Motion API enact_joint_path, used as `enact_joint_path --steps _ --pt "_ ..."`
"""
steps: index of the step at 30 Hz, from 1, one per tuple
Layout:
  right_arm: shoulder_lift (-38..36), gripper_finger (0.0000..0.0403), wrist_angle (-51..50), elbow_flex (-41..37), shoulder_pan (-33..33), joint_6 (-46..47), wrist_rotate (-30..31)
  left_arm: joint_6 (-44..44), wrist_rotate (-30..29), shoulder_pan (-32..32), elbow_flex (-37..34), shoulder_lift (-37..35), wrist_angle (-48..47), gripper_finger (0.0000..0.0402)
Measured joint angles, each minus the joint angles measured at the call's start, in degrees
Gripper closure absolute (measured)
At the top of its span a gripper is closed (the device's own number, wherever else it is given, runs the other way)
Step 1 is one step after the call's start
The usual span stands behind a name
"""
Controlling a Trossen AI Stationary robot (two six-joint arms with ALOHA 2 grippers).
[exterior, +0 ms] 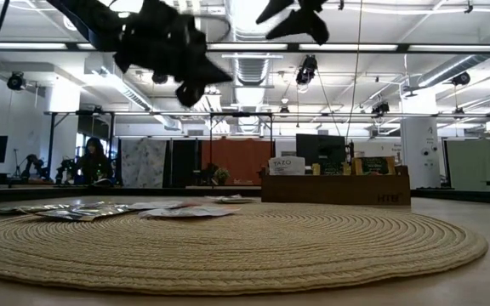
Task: Pick & Place Tea
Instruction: Put the lemon tea bag into the middle section of the wooden organizer
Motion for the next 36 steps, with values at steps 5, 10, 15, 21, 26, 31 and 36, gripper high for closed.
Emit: enact_joint_path --steps 5,10,15,21,26,31,36 --pt "1.59 0.0227 -11.45 1.51 0.26 1.68 -0.10 1.29 -10.01 0.04 -5.85 0.00 -3.25 0.0401" --pt "7.73 0.0228 -12.81 0.25 0.27 8.03 -3.34 -7.00 -13.59 2.53 -12.24 0.00 2.16 0.0387" --pt "18.85 0.0244 -10.58 0.32 0.53 11.02 -4.80 -14.57 -13.72 5.51 -16.39 0.00 4.69 0.0374" --pt "28.98 0.0297 -5.74 1.63 1.02 12.24 -6.02 -17.72 -13.60 6.03 -17.93 0.00 4.71 0.0374" --pt "32.84 0.0349 -5.66 2.16 1.75 13.96 -6.09 -17.68 -11.83 6.01 -17.93 0.01 4.60 0.0374" --pt "33.99 0.0382 -5.20 2.10 2.08 14.01 -6.49 -19.62 -7.94 6.01 -17.89 3.52 4.68 0.0374" --pt "35.42 0.0394 -4.55 2.08 2.13 14.00 -7.25 -23.65 -6.85 5.91 -17.78 10.62 7.25 0.0374"
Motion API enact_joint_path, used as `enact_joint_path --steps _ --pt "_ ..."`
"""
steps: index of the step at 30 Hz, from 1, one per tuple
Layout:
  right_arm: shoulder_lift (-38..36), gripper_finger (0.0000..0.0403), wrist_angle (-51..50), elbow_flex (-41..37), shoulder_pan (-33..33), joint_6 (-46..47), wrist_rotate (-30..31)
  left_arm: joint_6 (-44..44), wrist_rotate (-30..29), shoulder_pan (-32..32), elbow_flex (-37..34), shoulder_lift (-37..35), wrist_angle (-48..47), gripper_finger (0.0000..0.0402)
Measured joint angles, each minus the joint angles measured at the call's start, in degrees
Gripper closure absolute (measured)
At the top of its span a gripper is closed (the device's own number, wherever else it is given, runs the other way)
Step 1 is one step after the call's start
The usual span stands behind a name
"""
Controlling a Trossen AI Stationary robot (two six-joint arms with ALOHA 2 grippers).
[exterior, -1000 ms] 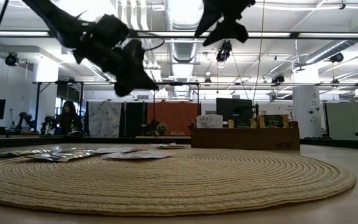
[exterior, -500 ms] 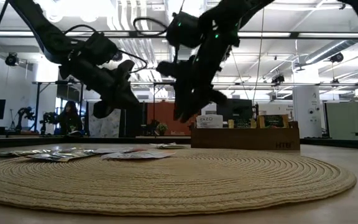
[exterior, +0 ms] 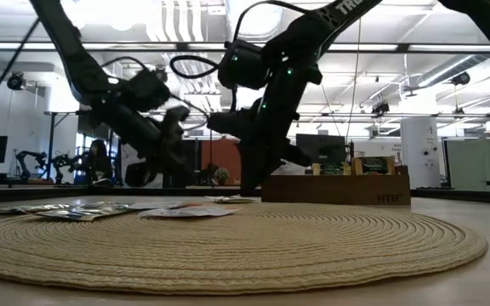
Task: Pick & Place Tea
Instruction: Put the lemon tea bag into the middle section of the wooden organizer
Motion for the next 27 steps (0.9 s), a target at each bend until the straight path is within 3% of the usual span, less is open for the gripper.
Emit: enact_joint_path --steps 7,18,27 --pt "1.46 0.0394 0.38 -0.24 0.39 -0.11 -0.50 -3.73 5.01 -0.22 2.92 6.07 2.94 0.0374" --pt "2.02 0.0394 1.70 -0.31 0.39 -0.83 -0.51 -3.47 10.37 -0.78 5.10 9.59 2.90 0.0374" --pt "2.06 0.0394 2.31 -0.37 0.39 -0.80 -0.32 -2.78 10.00 -2.75 5.90 11.70 3.19 0.0373"
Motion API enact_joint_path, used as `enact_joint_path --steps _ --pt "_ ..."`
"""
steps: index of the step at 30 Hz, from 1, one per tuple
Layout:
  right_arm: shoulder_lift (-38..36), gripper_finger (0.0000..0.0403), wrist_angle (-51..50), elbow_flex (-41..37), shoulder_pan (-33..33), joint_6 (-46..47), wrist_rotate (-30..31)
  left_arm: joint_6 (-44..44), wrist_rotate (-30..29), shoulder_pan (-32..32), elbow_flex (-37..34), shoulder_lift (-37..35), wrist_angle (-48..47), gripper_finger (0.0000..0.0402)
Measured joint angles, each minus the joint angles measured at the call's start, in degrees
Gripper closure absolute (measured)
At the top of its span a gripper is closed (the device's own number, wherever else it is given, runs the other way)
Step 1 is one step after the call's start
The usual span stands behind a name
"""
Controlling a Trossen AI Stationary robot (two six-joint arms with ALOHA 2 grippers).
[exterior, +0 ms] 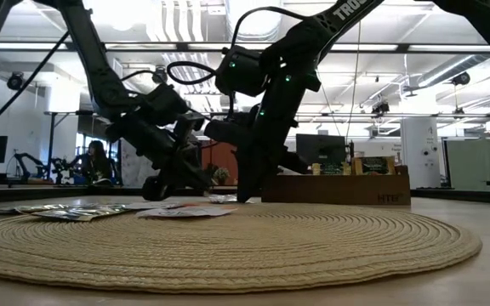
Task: Pick & Place Tea
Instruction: Put the lemon tea bag into the middle section of the wooden organizer
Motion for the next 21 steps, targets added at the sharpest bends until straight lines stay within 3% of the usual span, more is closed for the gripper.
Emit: enact_joint_path --steps 13,21 --pt "0.02 0.0394 -0.01 0.00 0.09 0.07 0.02 5.36 -3.02 0.70 1.14 -0.47 -5.19 0.0368" --pt "0.02 0.0394 -0.02 -0.02 0.09 -0.35 0.04 7.49 -4.52 1.22 2.57 -0.45 -6.61 0.0286"
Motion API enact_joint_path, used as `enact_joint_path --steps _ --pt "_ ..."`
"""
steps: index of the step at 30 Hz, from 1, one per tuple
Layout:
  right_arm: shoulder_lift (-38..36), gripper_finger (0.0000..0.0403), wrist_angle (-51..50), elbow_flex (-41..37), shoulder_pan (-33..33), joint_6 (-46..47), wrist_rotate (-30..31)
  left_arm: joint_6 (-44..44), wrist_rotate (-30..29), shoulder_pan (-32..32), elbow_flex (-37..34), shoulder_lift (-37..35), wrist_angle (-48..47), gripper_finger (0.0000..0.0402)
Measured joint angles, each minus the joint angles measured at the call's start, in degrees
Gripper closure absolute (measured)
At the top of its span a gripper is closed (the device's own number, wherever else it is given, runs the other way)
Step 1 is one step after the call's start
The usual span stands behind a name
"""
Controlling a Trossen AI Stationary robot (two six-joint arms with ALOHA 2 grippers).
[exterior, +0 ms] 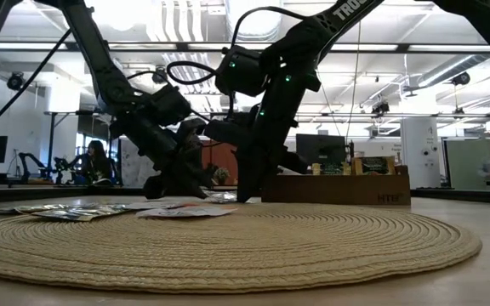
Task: Pick & Place Tea
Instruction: Put the lemon tea bag into the middle section of the wooden organizer
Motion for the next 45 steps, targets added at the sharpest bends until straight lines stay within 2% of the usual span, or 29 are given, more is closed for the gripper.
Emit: enact_joint_path --steps 5,18,22,29,33,39,45 --pt "0.00 0.0394 0.00 0.00 0.02 -0.21 0.00 0.39 1.22 -0.35 0.96 0.00 -3.35 0.0263" --pt "0.07 0.0394 1.16 -0.04 0.02 -0.74 0.04 -0.04 1.47 -3.08 2.63 2.50 -3.02 0.0266" --pt "0.07 0.0394 1.20 -0.04 0.02 -0.72 0.07 0.96 3.91 -3.26 3.11 2.58 -3.35 0.0292" --pt "0.07 0.0394 1.79 -0.04 0.02 -0.72 0.21 3.15 4.00 -3.62 2.86 2.58 -3.94 0.0386" --pt "0.00 0.0394 2.53 0.05 0.02 -0.81 0.20 3.96 3.10 -3.64 3.50 2.58 -4.52 0.0400" --pt "-1.81 0.0388 -1.97 3.29 0.02 -8.89 0.03 6.70 2.96 -3.80 4.35 2.51 -3.57 0.0401" --pt "-7.28 0.0349 -12.46 6.83 -0.22 -22.39 0.07 11.23 2.21 -3.73 4.35 0.42 -3.91 0.0401"
